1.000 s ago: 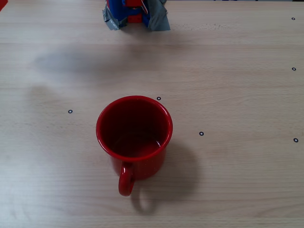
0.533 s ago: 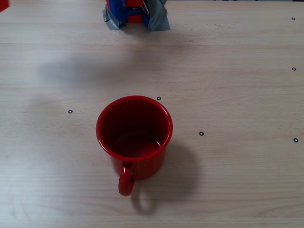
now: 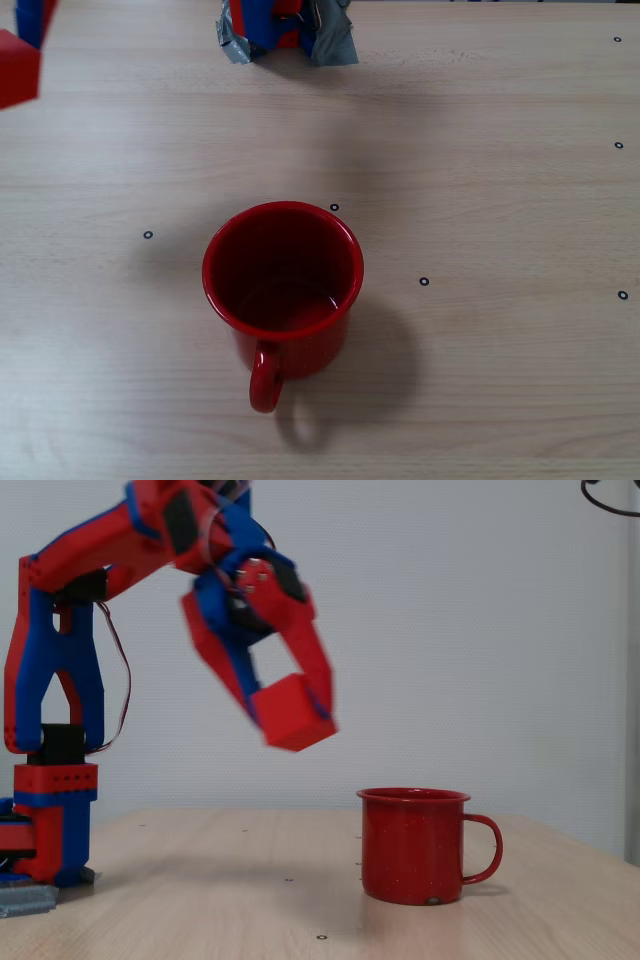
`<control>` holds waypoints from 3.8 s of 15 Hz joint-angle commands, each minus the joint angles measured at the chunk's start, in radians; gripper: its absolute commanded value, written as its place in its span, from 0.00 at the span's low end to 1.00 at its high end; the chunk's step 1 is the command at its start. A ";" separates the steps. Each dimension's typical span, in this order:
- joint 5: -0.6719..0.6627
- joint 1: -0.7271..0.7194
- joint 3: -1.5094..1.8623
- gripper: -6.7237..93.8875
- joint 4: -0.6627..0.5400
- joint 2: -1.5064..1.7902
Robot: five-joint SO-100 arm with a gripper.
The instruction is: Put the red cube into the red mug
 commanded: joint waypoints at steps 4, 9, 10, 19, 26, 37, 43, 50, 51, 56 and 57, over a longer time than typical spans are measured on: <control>0.083 -0.282 -0.311 0.07 0.083 -0.020; 0.094 -0.499 -0.449 0.07 0.189 -0.026; 0.091 -0.529 -0.457 0.07 0.202 -0.031; 0.066 -0.568 -0.960 0.07 0.242 -0.609; 0.048 -0.611 -0.962 0.07 0.221 -0.724; -0.037 -0.594 -0.764 0.52 0.224 -0.577; -0.091 -0.535 -0.637 0.52 0.190 -0.376; -0.161 -0.488 -0.258 0.41 0.120 0.097; -0.156 -0.486 -0.189 0.36 0.103 0.170; -0.098 -0.499 0.209 0.07 0.069 0.583; -0.094 -0.499 0.268 0.07 0.075 0.644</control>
